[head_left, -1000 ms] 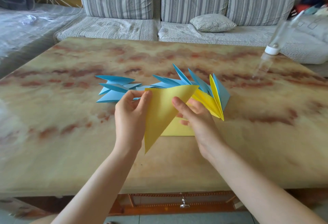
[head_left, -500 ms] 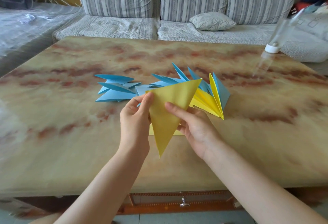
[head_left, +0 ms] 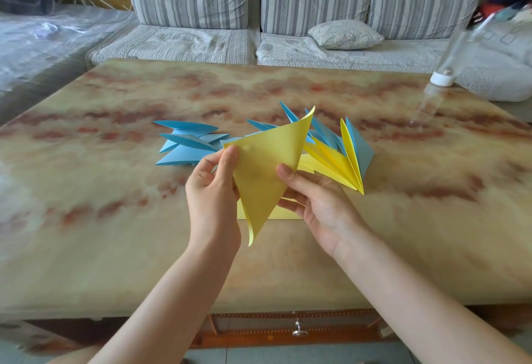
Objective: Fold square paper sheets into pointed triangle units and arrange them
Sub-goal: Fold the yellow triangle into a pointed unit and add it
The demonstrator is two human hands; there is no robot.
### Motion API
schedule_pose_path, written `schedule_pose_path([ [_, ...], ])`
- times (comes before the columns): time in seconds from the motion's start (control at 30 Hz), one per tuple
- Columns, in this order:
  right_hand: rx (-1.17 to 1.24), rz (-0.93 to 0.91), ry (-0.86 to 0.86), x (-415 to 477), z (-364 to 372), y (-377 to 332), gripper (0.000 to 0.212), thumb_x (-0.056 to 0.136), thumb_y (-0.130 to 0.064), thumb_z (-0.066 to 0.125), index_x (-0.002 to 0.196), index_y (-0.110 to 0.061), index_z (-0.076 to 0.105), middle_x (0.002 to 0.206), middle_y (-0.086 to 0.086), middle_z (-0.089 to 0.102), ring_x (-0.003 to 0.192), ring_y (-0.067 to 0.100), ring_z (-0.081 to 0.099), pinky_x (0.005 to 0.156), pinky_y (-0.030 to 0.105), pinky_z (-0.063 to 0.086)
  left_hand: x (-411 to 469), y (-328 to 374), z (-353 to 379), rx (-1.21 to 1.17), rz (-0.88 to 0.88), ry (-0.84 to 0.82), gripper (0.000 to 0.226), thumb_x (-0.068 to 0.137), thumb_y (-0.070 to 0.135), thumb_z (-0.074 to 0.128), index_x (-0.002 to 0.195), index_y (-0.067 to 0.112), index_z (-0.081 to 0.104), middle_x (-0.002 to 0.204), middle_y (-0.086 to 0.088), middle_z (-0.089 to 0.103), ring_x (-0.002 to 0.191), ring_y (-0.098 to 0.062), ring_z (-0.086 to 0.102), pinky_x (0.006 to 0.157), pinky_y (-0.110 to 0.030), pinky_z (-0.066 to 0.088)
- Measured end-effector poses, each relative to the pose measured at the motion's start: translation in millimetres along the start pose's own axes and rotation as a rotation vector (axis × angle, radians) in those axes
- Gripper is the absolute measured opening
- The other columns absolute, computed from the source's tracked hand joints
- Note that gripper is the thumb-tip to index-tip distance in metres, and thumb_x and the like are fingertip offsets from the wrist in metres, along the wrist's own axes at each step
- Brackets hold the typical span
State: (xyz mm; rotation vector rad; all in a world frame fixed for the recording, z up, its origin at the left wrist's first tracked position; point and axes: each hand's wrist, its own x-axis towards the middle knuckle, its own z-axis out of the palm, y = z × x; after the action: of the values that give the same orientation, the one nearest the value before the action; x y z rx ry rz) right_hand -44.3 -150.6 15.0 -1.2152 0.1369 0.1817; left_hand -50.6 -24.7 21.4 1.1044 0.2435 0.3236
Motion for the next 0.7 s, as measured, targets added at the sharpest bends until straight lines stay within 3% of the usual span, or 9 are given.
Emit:
schedule_pose_path([
  [0.1, 0.025, 0.015, -0.030, -2.2, -1.3, -1.4, 0.021, 0.066, -0.027, 0.073, 0.080, -0.011, 0.071, 0.088, 0.009, 0.073, 0.076, 0.021, 0.068, 0.069, 0.030, 0.056, 2.5, 0.3, -0.6, -0.013, -0.007, 0.024, 0.016, 0.094, 0.020, 0.057, 0.080, 0.016, 0.061, 0.073, -0.001, 0.060, 0.071, -0.016, 0.053, 0.066, -0.026, 0.044],
  [0.27, -0.030, -0.042, 0.065, -2.0, -3.1, -1.2, 0.010, 0.081, -0.019, 0.071, 0.077, -0.010, 0.073, 0.085, 0.008, 0.074, 0.073, 0.020, 0.068, 0.068, 0.028, 0.056, 0.7, -0.6, -0.3, -0.017, 0.007, 0.007, 0.017, 0.094, 0.021, 0.057, 0.078, 0.017, 0.061, 0.073, 0.000, 0.062, 0.071, -0.014, 0.055, 0.068, -0.028, 0.046],
  [0.5, -0.039, -0.046, 0.003, -6.0, -0.4, -0.6, 0.015, 0.071, -0.032, 0.072, 0.076, -0.018, 0.072, 0.087, 0.007, 0.074, 0.080, 0.022, 0.070, 0.073, 0.035, 0.056, 0.9, 1.2, -1.3, -0.038, 0.015, 0.017, 0.016, 0.095, 0.021, 0.056, 0.080, 0.017, 0.060, 0.072, 0.003, 0.062, 0.065, -0.011, 0.055, 0.064, -0.024, 0.047],
  [0.7, -0.058, -0.050, 0.090, -3.0, -0.7, -0.7, 0.005, 0.081, -0.015, 0.072, 0.079, -0.011, 0.073, 0.086, 0.009, 0.075, 0.074, 0.019, 0.069, 0.069, 0.027, 0.057, -1.0, 0.8, 0.4, -0.084, -0.030, -0.007, 0.014, 0.097, 0.020, 0.053, 0.085, 0.015, 0.058, 0.078, 0.000, 0.065, 0.061, -0.009, 0.062, 0.065, -0.024, 0.051],
])
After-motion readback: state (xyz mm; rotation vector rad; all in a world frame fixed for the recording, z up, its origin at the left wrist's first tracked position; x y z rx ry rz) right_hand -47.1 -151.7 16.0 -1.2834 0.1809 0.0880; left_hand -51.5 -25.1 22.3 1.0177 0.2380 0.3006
